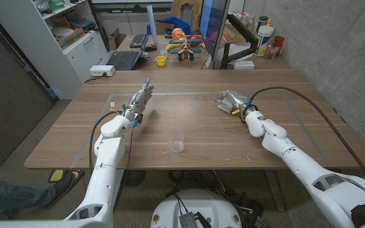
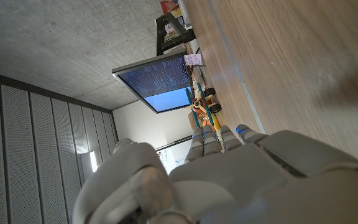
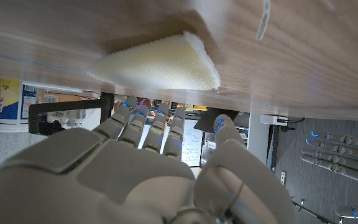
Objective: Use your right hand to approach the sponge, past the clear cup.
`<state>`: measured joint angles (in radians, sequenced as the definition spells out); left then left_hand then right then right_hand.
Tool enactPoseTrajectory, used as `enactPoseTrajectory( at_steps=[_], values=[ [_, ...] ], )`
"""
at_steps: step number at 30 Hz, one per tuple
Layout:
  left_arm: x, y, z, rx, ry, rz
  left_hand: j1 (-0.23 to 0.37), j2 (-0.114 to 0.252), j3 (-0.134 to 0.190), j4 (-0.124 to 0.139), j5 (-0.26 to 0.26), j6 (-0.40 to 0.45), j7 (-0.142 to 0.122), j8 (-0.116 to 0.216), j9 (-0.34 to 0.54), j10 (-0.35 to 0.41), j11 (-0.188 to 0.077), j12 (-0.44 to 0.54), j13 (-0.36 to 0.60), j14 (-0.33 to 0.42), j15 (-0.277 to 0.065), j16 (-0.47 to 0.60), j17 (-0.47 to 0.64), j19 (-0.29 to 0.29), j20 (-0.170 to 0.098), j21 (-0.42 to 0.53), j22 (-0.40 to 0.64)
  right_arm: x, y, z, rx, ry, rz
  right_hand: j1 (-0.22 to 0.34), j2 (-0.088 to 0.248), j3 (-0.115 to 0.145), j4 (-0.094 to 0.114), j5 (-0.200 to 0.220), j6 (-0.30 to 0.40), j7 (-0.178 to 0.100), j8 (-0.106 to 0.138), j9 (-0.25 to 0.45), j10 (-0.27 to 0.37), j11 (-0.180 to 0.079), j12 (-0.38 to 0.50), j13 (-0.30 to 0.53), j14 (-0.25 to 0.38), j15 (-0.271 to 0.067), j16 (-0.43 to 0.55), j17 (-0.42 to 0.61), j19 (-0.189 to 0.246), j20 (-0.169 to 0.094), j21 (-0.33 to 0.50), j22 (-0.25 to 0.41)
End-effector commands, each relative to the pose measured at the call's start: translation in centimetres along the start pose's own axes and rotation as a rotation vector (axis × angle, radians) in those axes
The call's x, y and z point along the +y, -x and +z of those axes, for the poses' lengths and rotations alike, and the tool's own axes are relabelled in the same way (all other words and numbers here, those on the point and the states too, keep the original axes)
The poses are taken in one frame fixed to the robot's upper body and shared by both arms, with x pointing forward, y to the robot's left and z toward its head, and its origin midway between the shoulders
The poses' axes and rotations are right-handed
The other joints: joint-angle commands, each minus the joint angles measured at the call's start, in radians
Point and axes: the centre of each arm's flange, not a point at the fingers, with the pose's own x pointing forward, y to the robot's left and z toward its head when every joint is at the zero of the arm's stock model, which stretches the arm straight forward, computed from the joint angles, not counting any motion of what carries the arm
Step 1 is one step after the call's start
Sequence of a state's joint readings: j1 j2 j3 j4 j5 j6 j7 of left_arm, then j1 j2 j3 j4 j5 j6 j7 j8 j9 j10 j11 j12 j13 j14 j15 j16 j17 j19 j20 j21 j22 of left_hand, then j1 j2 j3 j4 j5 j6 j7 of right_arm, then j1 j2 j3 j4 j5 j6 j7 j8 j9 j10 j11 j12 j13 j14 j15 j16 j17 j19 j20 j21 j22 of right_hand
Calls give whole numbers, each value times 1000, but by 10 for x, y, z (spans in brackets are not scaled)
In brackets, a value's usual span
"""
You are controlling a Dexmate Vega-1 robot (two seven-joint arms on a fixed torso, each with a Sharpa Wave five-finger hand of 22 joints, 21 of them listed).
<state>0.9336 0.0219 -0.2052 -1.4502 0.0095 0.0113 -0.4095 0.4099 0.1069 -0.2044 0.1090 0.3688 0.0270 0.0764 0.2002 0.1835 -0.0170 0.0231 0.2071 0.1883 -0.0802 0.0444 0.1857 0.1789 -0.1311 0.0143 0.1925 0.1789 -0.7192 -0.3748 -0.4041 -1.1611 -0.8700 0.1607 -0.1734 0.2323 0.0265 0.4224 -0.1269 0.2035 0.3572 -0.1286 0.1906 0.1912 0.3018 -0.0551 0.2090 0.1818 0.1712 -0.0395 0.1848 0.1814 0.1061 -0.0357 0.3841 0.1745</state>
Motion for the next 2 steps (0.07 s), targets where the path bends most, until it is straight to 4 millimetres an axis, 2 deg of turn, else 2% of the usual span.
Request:
enactPoseTrajectory(
  at_steps=[1,2],
  values=[
    [1,-5,-3,6,6,-12,5,8,-8,-2,-2,5,5,1,4,-1,-4,-1,6,-6,1,3,6,-9,1,4,2,1,0,1,9,-4,-1,-9,5,9,-1,0,1,-1,5,2,0,4,0,3,2,-12,3,3,1,-22,-5,3],
    [0,-7,-3,7,3,-15,5,8,-8,-2,-2,5,5,1,4,-2,-4,-1,6,-5,1,3,6,-9,1,4,2,1,0,0,10,-2,-2,-9,5,9,-1,0,1,-1,5,2,-1,3,0,3,3,-12,3,3,1,-22,-5,3]
  ],
)
